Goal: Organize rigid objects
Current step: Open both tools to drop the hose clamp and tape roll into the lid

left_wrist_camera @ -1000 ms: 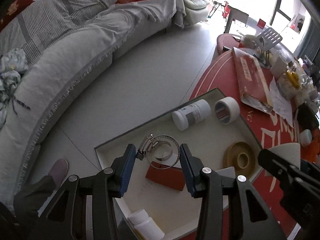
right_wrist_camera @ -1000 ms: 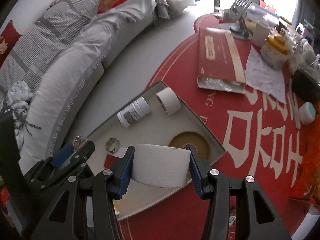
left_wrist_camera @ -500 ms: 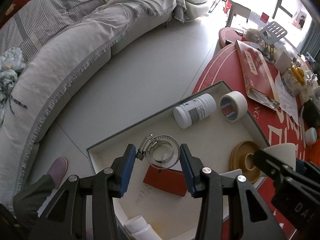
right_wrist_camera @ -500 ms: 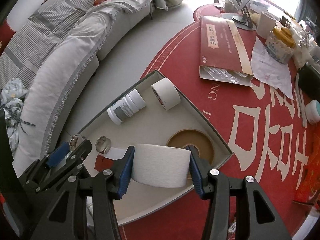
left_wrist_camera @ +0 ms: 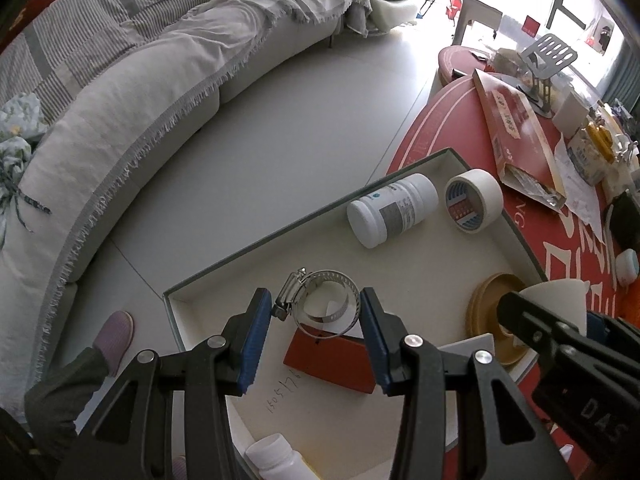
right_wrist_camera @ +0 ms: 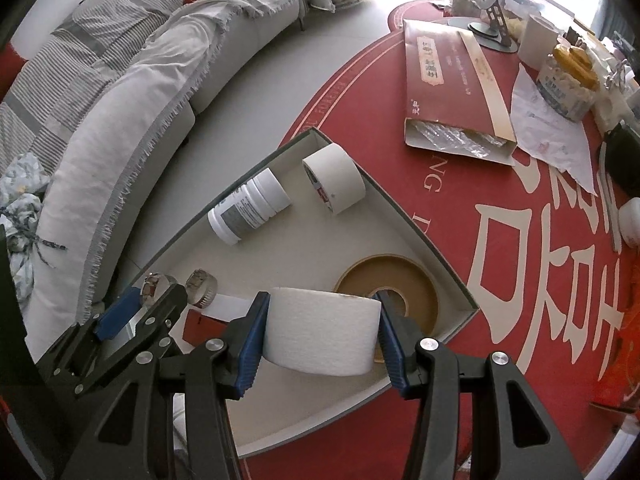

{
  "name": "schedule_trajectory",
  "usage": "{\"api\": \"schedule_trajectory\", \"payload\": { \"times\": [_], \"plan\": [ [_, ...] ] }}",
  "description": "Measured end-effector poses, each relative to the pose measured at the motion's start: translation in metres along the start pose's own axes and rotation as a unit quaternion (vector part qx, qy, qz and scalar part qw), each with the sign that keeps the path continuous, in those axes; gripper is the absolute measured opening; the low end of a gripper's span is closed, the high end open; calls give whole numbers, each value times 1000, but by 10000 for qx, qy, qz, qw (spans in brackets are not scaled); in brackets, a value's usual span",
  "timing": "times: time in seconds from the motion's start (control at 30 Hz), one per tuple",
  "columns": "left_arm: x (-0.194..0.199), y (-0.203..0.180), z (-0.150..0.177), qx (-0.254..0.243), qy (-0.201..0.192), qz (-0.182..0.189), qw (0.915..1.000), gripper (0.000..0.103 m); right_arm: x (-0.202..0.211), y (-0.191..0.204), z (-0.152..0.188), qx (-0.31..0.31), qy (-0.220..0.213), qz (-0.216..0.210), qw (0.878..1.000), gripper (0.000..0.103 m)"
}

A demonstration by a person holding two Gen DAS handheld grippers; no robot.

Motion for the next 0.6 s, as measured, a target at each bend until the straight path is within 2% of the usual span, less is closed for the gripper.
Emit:
{"api": "schedule_trajectory", "payload": {
  "times": [0.6],
  "plan": [
    [-13, -4, 3, -39, 100, 9, 9999, 48, -23, -5, 3, -95, 180, 136, 9997, 52]
  ]
}}
Point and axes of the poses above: each gripper's, at about its wrist camera, not at the fingertips, and x roughly against the way its jaws point, y to its left, z to its underside, the point moved 1 cm from there along -x, roughly the way its jaws point, and after that the axes turned 4 degrees about -x, right-handed, at the moved point
